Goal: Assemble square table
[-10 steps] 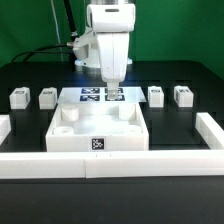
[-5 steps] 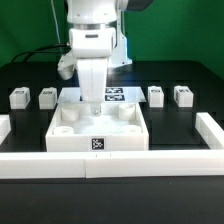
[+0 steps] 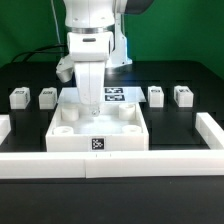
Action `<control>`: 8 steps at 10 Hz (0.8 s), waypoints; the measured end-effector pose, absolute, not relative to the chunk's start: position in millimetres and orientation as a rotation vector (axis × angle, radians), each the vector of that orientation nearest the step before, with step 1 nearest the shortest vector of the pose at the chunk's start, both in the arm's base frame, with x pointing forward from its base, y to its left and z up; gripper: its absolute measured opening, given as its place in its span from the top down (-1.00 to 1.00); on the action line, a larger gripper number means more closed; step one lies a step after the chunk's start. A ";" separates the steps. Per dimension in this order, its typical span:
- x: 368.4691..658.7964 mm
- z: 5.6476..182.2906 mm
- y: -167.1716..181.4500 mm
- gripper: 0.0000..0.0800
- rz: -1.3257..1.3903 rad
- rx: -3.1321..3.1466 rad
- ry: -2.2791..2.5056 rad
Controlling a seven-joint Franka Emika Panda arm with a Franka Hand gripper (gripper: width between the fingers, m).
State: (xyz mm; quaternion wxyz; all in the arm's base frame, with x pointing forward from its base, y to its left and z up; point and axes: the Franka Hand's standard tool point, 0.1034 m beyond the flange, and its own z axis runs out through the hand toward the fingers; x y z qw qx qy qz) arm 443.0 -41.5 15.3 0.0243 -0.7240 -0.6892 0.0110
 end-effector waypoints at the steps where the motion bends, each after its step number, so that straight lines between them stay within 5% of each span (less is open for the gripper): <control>1: 442.8 15.1 -41.6 0.45 0.034 -2.240 -2.132; 2: 442.7 15.0 -41.6 0.78 0.035 -2.240 -2.132; 8: 443.3 15.3 -41.7 0.86 0.032 -2.242 -2.133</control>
Offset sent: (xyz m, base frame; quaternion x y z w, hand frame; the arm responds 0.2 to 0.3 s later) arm 0.0000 0.0000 0.0000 0.0000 0.0000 0.0000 1.0000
